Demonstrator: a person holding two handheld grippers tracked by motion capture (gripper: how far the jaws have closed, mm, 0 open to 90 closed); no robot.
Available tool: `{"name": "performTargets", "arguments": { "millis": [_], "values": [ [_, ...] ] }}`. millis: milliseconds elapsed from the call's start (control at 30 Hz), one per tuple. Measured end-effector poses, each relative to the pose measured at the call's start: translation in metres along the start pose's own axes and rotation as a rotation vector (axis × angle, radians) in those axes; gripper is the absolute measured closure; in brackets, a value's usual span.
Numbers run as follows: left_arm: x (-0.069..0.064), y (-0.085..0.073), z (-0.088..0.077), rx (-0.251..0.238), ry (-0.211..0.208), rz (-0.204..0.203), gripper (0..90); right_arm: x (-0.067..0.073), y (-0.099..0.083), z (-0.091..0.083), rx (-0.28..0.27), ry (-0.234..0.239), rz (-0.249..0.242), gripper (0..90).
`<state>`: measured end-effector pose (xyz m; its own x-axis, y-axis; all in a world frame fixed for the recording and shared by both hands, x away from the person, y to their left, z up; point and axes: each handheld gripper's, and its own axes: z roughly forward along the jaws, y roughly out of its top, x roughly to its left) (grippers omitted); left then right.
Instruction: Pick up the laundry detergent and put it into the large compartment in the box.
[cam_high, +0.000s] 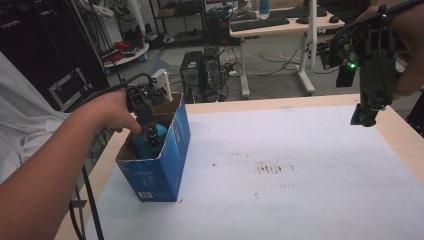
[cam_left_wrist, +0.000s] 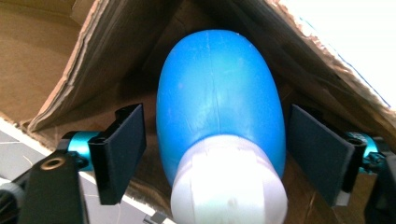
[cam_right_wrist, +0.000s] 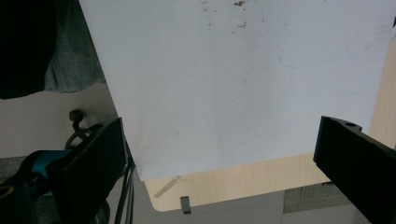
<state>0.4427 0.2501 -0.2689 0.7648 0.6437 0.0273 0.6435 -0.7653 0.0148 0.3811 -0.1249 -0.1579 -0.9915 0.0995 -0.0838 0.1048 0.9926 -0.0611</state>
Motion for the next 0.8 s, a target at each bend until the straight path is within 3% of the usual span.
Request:
{"name": "performTargets", "arguments": {
  "millis": [433,667,800],
  "values": [
    [-0.004,-0.001,-0.02,-0.008,0.001,0.004,16.4,-0.001,0.001,0.0,0.002,0.003,-0.008,1.7],
    [-0.007,-0.001,-0.041,-0.011,0.004,0.025,13.8,-0.002,0.003,0.001,0.004,0.005,-0.004,1.7],
    [-0.011,0.001,-0.057,-0.047,-0.005,0.044,12.9,-0.003,0.005,0.002,0.0,0.007,-0.009,1.7]
  ]
}}
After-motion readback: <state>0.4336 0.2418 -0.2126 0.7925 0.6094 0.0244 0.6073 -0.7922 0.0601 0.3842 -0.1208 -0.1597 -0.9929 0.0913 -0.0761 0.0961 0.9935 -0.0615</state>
